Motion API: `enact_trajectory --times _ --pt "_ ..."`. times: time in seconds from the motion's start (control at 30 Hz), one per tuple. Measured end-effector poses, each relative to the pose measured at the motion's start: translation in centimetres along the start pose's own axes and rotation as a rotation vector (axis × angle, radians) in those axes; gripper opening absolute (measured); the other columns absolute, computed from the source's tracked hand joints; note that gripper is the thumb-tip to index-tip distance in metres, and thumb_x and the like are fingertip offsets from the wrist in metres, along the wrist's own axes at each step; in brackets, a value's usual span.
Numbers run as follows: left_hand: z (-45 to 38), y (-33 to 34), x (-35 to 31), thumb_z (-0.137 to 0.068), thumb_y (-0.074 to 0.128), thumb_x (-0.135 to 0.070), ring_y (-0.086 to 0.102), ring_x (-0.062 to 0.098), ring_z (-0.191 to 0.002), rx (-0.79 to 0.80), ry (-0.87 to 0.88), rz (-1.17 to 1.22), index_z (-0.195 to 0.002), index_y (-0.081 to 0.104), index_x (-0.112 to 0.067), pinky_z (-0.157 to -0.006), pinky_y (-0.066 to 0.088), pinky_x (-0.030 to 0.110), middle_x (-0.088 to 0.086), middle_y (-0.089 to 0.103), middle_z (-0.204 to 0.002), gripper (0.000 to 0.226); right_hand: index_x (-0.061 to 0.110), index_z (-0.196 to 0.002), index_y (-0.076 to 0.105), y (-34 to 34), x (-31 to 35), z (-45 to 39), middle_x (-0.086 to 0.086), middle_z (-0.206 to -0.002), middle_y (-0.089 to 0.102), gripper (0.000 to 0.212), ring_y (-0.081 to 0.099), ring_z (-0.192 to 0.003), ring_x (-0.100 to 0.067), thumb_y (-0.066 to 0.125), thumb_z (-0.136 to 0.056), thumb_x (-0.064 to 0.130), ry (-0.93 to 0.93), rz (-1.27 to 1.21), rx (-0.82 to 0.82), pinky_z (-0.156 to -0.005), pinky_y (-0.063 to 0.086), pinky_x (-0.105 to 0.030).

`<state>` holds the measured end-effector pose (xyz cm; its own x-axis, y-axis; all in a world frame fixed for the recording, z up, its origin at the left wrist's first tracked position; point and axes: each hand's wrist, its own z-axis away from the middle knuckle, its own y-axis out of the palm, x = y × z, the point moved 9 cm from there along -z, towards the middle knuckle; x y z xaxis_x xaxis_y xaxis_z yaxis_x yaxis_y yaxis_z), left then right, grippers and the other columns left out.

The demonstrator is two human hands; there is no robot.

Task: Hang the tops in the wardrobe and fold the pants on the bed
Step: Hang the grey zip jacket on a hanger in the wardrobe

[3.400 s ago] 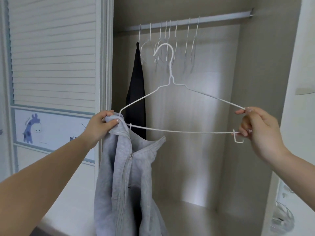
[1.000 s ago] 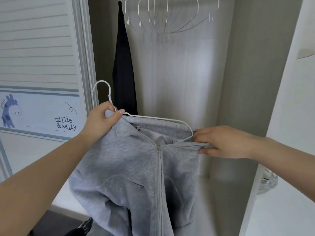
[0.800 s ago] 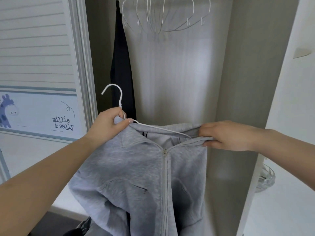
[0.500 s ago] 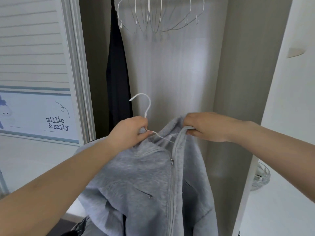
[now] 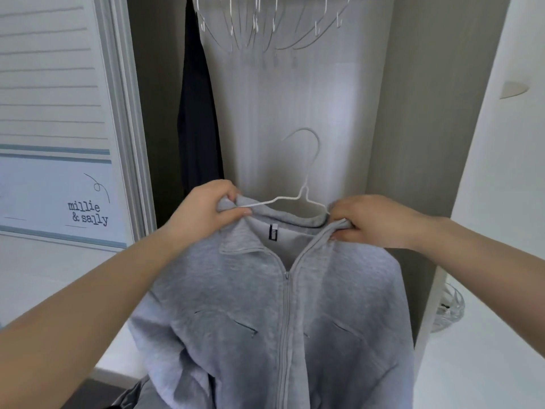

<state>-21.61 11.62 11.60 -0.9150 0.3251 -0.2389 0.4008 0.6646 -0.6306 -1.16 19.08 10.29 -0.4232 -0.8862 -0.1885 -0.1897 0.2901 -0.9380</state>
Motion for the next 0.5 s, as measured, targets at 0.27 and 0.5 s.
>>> enact_trajectory --times 0.27,0.5 --pt "-1.0 0.9 -2.6 -0.093 0.056 -0.026 0.059 0.009 -0.094 0.014 0.191 -0.204 -0.109 0.068 -0.022 -0.077 0.052 0.031 -0.007 0.063 -0.103 0.020 0.026 -0.084 0.054 0.7 -0.6 0.3 0.018 -0.084 0.049 0.013 0.054 -0.082 -0.012 0.058 -0.089 0.037 0.026 -0.046 -0.010 -0.070 0.043 -0.031" --pt "-0.7 -1.6 0.8 -0.095 0.052 -0.015 0.054 0.010 -0.099 -0.154 0.125 -0.162 -0.105 0.066 -0.015 -0.086 0.043 0.020 -0.001 0.060 -0.105 0.017 0.023 -0.118 0.065 0.0 -3.7 3.5 0.016 -0.134 0.049 0.040 0.054 -0.114 -0.005 0.072 -0.080 0.035 0.050 -0.243 -0.023 -0.097 0.042 -0.021"
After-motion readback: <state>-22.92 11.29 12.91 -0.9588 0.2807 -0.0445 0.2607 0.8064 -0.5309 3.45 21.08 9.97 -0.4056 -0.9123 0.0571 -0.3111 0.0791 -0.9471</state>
